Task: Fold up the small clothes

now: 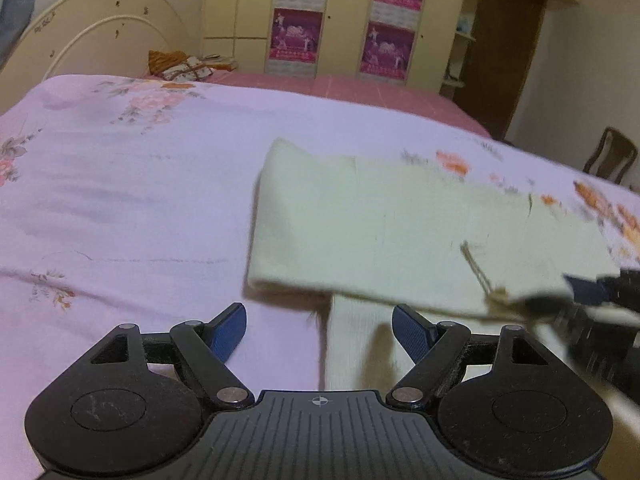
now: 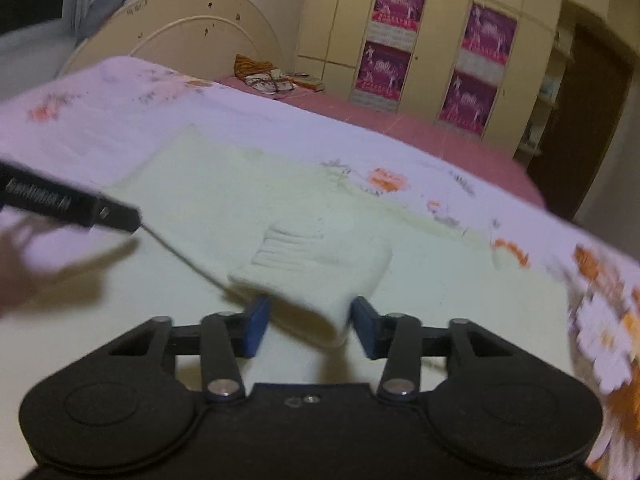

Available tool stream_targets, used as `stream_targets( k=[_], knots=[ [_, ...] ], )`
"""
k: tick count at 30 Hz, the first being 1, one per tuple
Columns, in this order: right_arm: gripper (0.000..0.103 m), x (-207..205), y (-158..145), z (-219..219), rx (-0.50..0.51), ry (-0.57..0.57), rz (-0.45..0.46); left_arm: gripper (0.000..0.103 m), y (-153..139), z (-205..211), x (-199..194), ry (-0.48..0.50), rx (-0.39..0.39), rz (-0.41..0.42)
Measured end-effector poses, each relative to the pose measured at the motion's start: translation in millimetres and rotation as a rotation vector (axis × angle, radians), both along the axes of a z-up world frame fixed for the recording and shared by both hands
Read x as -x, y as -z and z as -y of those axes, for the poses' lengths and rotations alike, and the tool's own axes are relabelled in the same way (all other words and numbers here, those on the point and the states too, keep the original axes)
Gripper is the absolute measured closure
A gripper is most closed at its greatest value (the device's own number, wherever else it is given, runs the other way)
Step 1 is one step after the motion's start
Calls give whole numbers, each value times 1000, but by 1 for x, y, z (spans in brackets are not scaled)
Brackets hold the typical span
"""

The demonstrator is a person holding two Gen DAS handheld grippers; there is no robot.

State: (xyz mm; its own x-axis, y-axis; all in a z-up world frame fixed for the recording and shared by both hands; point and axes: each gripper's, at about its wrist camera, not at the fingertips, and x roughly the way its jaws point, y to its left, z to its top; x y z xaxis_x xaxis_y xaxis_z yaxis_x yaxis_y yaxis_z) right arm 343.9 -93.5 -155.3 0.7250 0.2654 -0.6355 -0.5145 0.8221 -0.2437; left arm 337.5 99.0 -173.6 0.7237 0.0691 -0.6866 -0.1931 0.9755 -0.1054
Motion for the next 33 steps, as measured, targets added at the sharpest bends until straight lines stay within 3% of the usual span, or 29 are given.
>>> stream_targets(
  k=[1, 2, 4, 7, 9, 11, 14, 17, 18, 20, 22, 28, 33],
  knots=[
    [85, -4, -1, 0, -18, 9, -5, 23, 2, 4, -3, 2, -13, -5],
    [94, -9, -4, 4, -54, 27, -15, 23, 3, 9, -7, 2, -29, -5],
    [98, -16, -13, 17, -150, 78, -27, 23, 4, 13, -11, -1, -55, 2],
    [99, -34, -34, 56, -380, 220, -64, 23, 2, 14, -20, -31, -65, 20],
    [99, -42, -42, 82, -453, 301, -64, 23, 3, 12, -27, -59, -69, 29],
    [99, -47, -39, 108, -470, 379, -67, 23, 3, 6, -30, -101, -44, 46],
    [99, -52, -21, 146, -511, 501, -165, 23, 7, 0, -34, -150, 2, 51],
    [96, -53, -5, 152, -507, 499, -255, 24, 11, -2, -33, -163, 14, 60],
    [94, -52, -5, 158, -529, 507, -248, 24, 12, -3, -33, -164, 14, 61],
    [77, -52, -8, 165, -565, 539, -231, 24, 13, -5, -30, -166, 15, 65],
    [73, -52, -10, 170, -582, 555, -224, 24, 14, -7, -28, -166, 12, 65],
    [73, -47, -10, 189, -614, 633, -190, 24, 12, -9, -28, -171, 17, 65],
    [86, -45, -12, 192, -605, 614, -184, 24, 13, -12, -28, -173, 19, 74]
  ],
)
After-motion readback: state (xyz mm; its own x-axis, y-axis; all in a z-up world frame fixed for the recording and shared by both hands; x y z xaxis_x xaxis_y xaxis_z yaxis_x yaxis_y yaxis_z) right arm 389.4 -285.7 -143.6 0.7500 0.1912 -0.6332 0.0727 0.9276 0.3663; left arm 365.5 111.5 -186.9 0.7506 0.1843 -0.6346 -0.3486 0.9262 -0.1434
